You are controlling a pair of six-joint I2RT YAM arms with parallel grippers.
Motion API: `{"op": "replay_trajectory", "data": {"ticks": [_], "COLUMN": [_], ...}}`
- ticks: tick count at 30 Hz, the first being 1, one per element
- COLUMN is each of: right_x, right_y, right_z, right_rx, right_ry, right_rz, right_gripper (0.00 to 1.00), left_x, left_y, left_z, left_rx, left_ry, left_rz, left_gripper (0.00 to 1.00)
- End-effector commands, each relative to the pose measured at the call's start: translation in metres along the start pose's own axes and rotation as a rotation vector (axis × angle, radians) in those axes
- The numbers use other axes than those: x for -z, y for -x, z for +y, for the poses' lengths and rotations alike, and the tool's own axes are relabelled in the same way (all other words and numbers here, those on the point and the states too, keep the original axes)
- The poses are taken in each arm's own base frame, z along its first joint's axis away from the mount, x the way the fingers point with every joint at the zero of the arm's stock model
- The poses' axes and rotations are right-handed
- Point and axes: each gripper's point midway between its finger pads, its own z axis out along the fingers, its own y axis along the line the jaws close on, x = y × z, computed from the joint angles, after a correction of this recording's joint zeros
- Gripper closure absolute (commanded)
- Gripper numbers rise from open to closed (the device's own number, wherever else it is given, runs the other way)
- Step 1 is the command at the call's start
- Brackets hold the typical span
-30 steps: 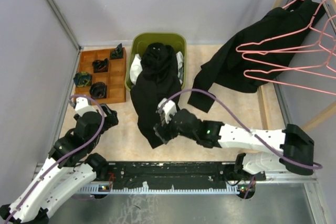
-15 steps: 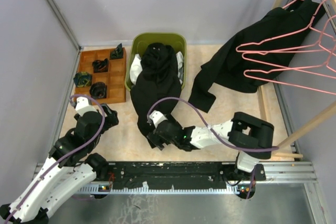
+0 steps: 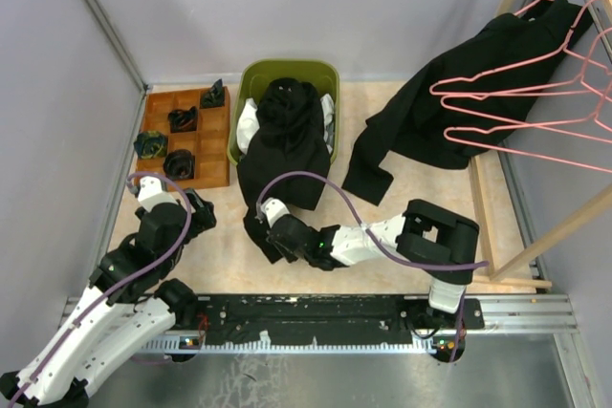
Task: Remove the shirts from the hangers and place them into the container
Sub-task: Place the shirt in the bin.
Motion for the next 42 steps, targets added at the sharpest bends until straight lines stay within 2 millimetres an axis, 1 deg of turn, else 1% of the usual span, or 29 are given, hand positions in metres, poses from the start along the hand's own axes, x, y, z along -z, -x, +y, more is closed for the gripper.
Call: {"op": "replay_trajectory", "data": {"ticks": [1, 3, 6, 8, 10, 12, 13, 14, 16, 17, 19, 20, 22, 23, 24, 25, 26, 28, 29, 30, 32, 33, 34, 35, 36, 38, 40, 42], "right_x": [0.015, 0.031, 0.073, 0.109, 0.151, 0.191, 0.202, 0.207, 0.209, 0.214, 0.210, 0.202, 0.173, 0.151, 0.128, 0.097, 0.069, 0.025, 0.009, -0.007, -0.026, -0.032, -0.032, -0.031, -0.025, -0.006, 0.020, 0.048], "right_y": [0.011, 0.038, 0.097, 0.138, 0.178, 0.210, 0.222, 0.233, 0.250, 0.262, 0.279, 0.287, 0.289, 0.286, 0.281, 0.271, 0.255, 0.231, 0.214, 0.201, 0.183, 0.177, 0.178, 0.180, 0.185, 0.205, 0.230, 0.253], "right_z": [0.012, 0.010, -0.005, -0.027, -0.053, -0.081, -0.095, -0.107, -0.130, -0.141, -0.157, -0.162, -0.177, -0.184, -0.188, -0.192, -0.199, -0.203, -0.204, -0.205, -0.201, -0.203, -0.205, -0.207, -0.210, -0.216, -0.221, -0.222], "right_rx": [-0.003, 0.001, 0.001, -0.016, -0.042, -0.062, -0.075, -0.086, -0.113, -0.132, -0.120, -0.116, -0.125, -0.119, -0.114, -0.113, -0.121, -0.111, -0.103, -0.101, -0.082, -0.078, -0.078, -0.074, -0.072, -0.070, -0.063, -0.050], "right_ry": [0.060, 0.058, 0.016, -0.068, -0.164, -0.271, -0.313, -0.339, -0.393, -0.432, -0.472, -0.475, -0.501, -0.502, -0.483, -0.467, -0.472, -0.439, -0.440, -0.438, -0.406, -0.415, -0.421, -0.423, -0.430, -0.452, -0.470, -0.468], "right_rz": [0.007, -0.062, -0.250, -0.405, -0.574, -0.711, -0.740, -0.749, -0.740, -0.754, -0.753, -0.733, -0.649, -0.597, -0.531, -0.437, -0.340, -0.187, -0.101, -0.043, 0.037, 0.058, 0.059, 0.053, 0.045, -0.001, -0.071, -0.135], "right_gripper": [1.00, 1.00, 1.00, 1.00, 1.00, 1.00, 1.00, 1.00, 1.00, 1.00, 1.00, 1.00, 1.00, 1.00, 0.98, 0.96, 0.95, 0.91, 0.90, 0.90, 0.86, 0.85, 0.81, 0.76, 0.73, 0.70, 0.60, 0.50], "left_x": [-0.002, -0.002, -0.002, -0.001, -0.001, -0.001, -0.001, -0.001, 0.000, 0.000, 0.000, 0.000, 0.000, 0.000, 0.000, 0.000, 0.000, 0.000, 0.001, 0.001, 0.001, 0.001, 0.001, 0.001, 0.001, 0.001, 0.000, 0.000], "left_y": [0.000, 0.000, 0.000, 0.000, 0.000, 0.001, 0.001, 0.001, 0.002, 0.002, 0.002, 0.003, 0.002, 0.002, 0.002, 0.002, 0.002, 0.002, 0.002, 0.003, 0.003, 0.003, 0.003, 0.003, 0.003, 0.002, 0.001, 0.001], "left_z": [-0.001, -0.001, -0.001, -0.001, -0.001, -0.001, 0.000, 0.000, 0.000, 0.000, -0.001, -0.001, 0.000, 0.000, 0.000, -0.001, -0.001, -0.001, -0.001, -0.001, 0.000, 0.000, 0.000, 0.000, 0.000, -0.001, 0.000, 0.000], "left_rx": [-0.007, -0.007, -0.008, -0.006, -0.005, -0.003, -0.001, 0.000, 0.002, 0.003, 0.004, 0.005, 0.003, 0.002, 0.002, 0.002, 0.003, 0.004, 0.004, 0.007, 0.007, 0.008, 0.008, 0.008, 0.007, 0.005, 0.002, -0.001], "left_ry": [-0.004, -0.004, -0.005, -0.006, -0.006, -0.008, -0.007, -0.007, -0.008, -0.010, -0.011, -0.011, -0.011, -0.010, -0.011, -0.013, -0.014, -0.015, -0.014, -0.015, -0.015, -0.015, -0.016, -0.015, -0.015, -0.014, -0.013, -0.012], "left_rz": [-0.005, -0.005, -0.006, -0.007, -0.008, -0.011, -0.013, -0.013, -0.015, -0.017, -0.016, -0.018, -0.016, -0.016, -0.015, -0.015, -0.015, -0.016, -0.017, -0.018, -0.019, -0.019, -0.019, -0.020, -0.019, -0.018, -0.015, -0.014], "left_gripper": [0.09, 0.09, 0.10, 0.09, 0.10, 0.10, 0.10, 0.10, 0.10, 0.10, 0.10, 0.10, 0.10, 0.10, 0.10, 0.10, 0.10, 0.10, 0.10, 0.10, 0.10, 0.10, 0.10, 0.10, 0.10, 0.09, 0.09, 0.09]}}
